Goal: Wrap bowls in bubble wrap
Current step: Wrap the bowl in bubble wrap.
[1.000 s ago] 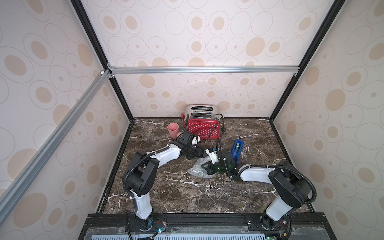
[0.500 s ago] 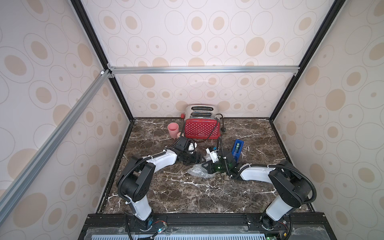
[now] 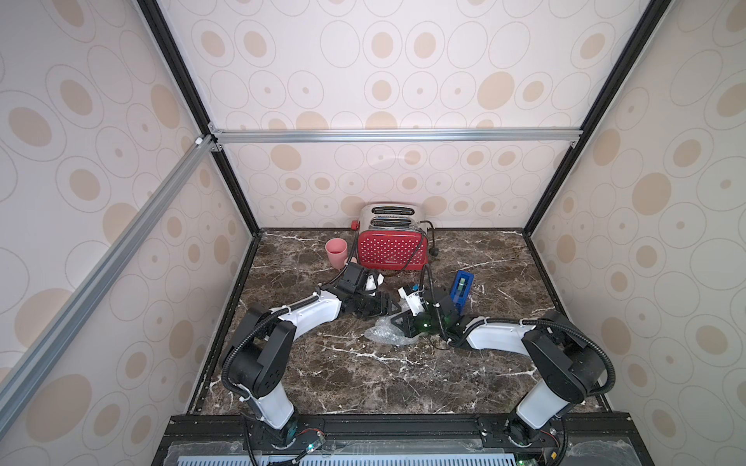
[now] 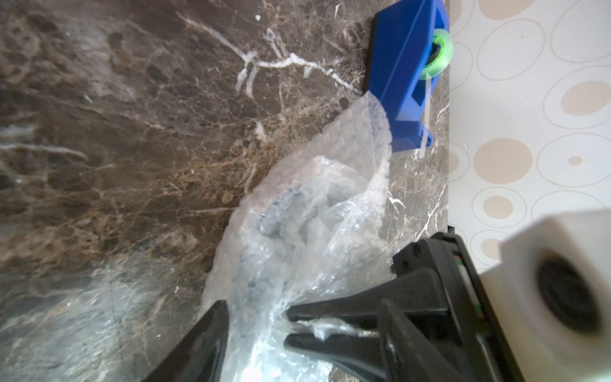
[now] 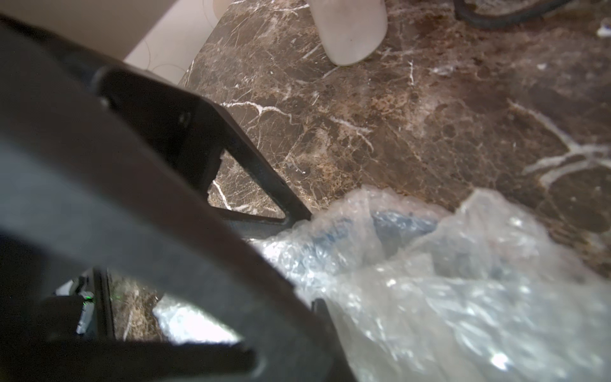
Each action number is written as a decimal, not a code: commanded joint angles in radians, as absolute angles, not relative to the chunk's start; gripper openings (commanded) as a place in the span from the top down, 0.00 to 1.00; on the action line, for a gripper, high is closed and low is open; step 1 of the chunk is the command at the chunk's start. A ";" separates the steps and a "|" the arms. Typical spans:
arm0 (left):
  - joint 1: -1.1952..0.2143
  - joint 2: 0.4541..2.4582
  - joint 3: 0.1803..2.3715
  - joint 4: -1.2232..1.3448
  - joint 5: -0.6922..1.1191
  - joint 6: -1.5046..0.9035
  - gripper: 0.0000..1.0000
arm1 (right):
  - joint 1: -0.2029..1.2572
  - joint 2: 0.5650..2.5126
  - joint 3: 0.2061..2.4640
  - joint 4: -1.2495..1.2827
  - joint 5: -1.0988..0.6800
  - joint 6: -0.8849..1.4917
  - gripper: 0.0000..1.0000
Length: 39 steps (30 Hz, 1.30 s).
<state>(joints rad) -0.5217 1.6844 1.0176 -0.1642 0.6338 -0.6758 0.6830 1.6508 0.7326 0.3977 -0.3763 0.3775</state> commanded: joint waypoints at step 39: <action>-0.527 1.679 0.917 -0.188 0.708 -0.683 0.36 | 0.654 1.681 0.742 0.490 -0.526 0.443 0.43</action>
<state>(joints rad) -0.5076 1.6836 0.9405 -0.1394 0.6651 -0.6956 0.6708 1.6791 0.7383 0.4400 -0.5503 0.4221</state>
